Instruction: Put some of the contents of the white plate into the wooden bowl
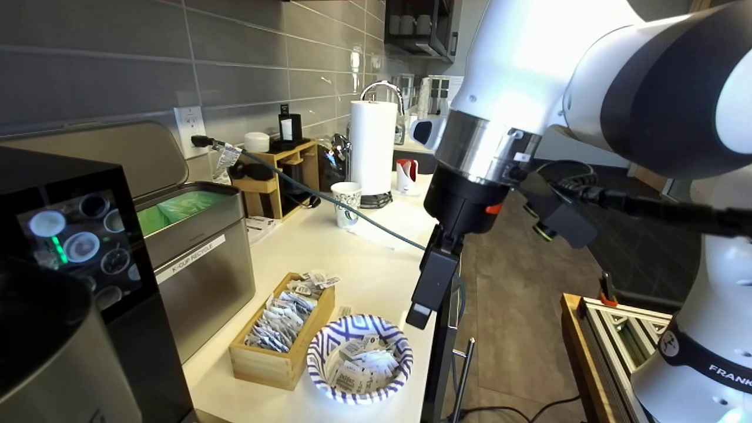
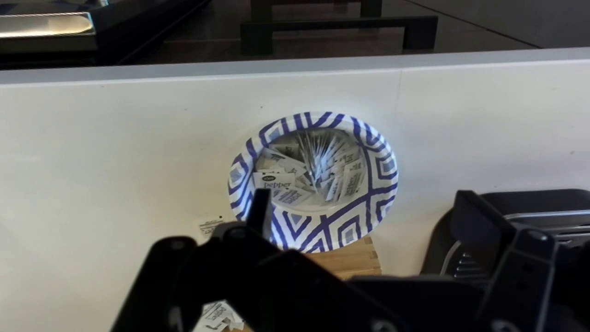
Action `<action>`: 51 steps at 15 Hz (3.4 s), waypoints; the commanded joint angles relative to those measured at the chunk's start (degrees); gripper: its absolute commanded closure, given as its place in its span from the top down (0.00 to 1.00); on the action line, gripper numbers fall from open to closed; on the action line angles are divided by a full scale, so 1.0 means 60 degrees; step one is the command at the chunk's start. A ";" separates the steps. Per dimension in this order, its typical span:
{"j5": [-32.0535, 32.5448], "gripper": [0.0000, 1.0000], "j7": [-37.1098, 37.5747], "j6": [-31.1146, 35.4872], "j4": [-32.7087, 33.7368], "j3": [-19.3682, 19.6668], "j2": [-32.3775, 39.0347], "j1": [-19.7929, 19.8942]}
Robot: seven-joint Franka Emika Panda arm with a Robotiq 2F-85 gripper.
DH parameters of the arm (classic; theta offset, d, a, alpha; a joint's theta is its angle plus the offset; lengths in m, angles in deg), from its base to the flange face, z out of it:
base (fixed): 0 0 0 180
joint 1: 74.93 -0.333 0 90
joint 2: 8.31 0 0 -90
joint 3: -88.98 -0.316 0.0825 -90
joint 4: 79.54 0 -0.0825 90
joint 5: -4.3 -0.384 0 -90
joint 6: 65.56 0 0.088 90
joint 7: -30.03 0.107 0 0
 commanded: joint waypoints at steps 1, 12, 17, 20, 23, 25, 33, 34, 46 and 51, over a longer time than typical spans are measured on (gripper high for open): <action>-0.0339 1.00 -0.0060 0.1088 -0.0051 -0.0054 0.0900 -0.0312; 0.1227 1.00 0.0229 0.2500 0.0510 -0.0118 0.2935 0.0283; 0.2285 0.99 0.1024 0.2215 0.0973 0.0079 0.3532 0.0575; 0.2583 0.88 0.1331 0.2212 0.1179 0.0234 0.3843 0.0496; 0.2747 0.84 0.1613 0.2205 0.1391 0.0359 0.4116 0.0379; 0.2916 0.82 0.1821 0.2186 0.1495 0.0259 0.4273 0.0507; 0.3676 0.74 0.2742 0.2104 0.1681 0.0396 0.4729 0.0446; 0.3729 0.53 0.2804 0.2110 0.1688 0.0406 0.4766 0.0435; 0.3340 0.02 0.2667 0.1770 0.1830 0.0253 0.4432 0.0434; 0.2307 0.02 0.1725 0.1061 0.1762 0.0495 0.3800 0.0048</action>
